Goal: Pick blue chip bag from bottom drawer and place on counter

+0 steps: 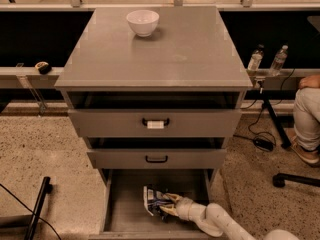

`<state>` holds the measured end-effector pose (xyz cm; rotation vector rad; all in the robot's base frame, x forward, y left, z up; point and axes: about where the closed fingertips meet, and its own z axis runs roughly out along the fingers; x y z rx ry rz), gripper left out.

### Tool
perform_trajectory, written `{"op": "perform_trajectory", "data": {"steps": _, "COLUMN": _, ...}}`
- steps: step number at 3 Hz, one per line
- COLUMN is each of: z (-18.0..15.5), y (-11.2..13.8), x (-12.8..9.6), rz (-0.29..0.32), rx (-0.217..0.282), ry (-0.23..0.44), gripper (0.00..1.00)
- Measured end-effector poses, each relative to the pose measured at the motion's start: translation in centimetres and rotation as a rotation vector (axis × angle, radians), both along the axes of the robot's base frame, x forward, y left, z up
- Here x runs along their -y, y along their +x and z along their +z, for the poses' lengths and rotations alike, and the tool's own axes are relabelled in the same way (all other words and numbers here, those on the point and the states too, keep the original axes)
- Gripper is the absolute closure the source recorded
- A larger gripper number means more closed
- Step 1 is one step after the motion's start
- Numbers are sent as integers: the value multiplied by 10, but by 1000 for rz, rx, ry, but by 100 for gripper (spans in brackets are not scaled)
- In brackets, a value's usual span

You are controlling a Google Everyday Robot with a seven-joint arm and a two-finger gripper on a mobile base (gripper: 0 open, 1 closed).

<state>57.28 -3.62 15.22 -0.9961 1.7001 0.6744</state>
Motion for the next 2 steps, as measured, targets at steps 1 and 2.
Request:
{"op": "perform_trajectory", "data": {"steps": 1, "z": 79, "y": 0, "x": 39, "rz": 80, "rx": 148, "ry": 51, "gripper": 100}}
{"op": "perform_trajectory", "data": {"steps": 2, "z": 175, "y": -26, "x": 45, "rz": 227, "rx": 231, "ry": 36, "gripper": 100}}
